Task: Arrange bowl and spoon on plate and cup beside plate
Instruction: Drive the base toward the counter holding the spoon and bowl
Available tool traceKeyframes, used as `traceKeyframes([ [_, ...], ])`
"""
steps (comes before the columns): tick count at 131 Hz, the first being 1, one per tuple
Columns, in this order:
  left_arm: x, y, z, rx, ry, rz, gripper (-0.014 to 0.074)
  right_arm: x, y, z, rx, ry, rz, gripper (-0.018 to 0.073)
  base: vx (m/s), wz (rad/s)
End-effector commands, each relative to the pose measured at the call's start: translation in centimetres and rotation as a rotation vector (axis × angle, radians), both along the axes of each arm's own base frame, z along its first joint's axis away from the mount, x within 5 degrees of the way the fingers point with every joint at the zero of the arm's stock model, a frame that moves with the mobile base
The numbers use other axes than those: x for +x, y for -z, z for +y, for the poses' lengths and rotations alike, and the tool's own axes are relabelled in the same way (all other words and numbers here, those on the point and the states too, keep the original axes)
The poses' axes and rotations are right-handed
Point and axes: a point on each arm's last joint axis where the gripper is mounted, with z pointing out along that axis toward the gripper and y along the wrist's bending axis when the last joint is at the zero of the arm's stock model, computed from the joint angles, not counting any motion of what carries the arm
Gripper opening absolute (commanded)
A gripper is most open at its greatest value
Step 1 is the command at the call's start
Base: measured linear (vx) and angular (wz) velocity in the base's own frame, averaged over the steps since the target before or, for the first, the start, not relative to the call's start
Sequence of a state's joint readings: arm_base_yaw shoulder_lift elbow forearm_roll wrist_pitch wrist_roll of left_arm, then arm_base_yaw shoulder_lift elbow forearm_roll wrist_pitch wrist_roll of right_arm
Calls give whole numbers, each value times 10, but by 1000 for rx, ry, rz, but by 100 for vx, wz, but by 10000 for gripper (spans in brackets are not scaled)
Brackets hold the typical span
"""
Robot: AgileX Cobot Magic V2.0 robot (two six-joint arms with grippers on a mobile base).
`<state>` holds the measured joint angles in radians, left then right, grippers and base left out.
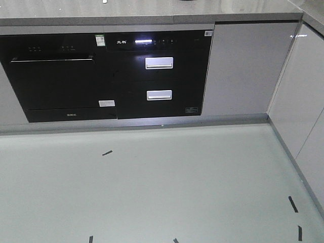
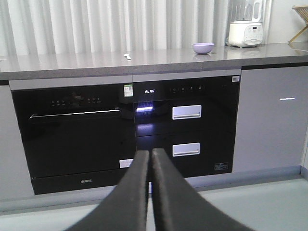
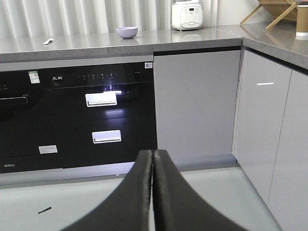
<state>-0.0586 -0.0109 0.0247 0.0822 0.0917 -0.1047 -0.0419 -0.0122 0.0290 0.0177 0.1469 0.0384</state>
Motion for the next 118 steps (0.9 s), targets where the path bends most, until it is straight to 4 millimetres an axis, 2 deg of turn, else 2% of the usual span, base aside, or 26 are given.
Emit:
traceKeyframes([
  [1,-1,-4,0,-19,6,-72,-6,0,-5,-1,-15,7,-70,-8,20,0],
  [118,-1,-4,0,-19,6,-72,-6,0,-5,-1,-15,7,-70,-8,22,-2],
])
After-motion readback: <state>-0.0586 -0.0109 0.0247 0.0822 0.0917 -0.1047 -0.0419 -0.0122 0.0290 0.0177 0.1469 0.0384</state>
